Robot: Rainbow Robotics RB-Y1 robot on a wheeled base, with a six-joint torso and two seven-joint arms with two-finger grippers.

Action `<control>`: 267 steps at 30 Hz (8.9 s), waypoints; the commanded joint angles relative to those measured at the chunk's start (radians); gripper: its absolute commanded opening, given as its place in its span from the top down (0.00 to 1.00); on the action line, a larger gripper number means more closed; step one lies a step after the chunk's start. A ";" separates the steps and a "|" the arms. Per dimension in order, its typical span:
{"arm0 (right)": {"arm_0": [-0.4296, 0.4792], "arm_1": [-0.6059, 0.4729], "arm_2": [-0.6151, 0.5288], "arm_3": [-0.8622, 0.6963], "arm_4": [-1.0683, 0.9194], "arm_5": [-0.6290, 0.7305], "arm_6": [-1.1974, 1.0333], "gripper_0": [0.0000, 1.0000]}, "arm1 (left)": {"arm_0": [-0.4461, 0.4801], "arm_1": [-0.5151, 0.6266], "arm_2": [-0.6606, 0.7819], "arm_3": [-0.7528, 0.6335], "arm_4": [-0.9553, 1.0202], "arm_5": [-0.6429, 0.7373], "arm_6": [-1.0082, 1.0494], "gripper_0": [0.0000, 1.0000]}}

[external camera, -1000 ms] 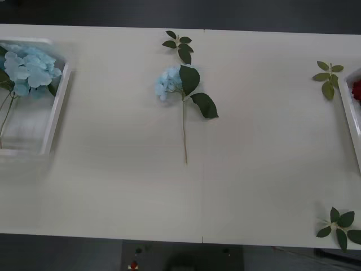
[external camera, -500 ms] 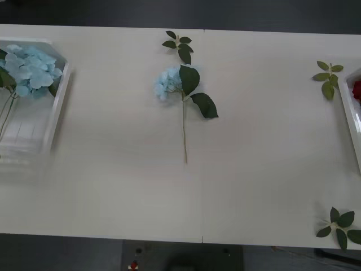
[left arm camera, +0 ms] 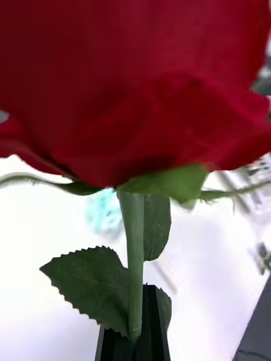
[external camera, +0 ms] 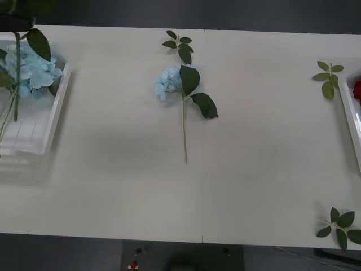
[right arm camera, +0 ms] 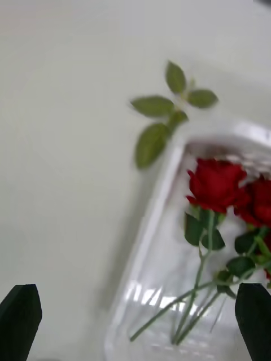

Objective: Put the red flowers into the right box and the blue flowers into the left box

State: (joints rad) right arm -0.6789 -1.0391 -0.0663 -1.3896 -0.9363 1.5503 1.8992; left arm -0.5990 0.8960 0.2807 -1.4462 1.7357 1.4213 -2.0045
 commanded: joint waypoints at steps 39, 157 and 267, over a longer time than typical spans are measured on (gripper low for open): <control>0.039 0.077 0.856 -0.537 -0.341 -1.171 -0.505 0.00 | -0.031 -0.494 -0.552 -0.187 0.105 -0.584 -0.511 1.00; 0.257 0.140 -0.003 0.293 0.749 -0.426 -0.275 0.04 | -0.344 -0.517 -0.865 0.092 -1.315 -0.079 1.219 0.00; 0.130 -0.039 0.201 -0.197 -0.677 -0.090 0.806 0.04 | -0.343 -0.279 -0.877 -0.279 -1.035 0.054 1.193 1.00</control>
State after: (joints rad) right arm -0.5438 -1.0608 0.1503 -1.5684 -1.6131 1.4640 2.6912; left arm -0.9907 0.5774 -0.7462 -1.6307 0.6624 1.4345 -0.7057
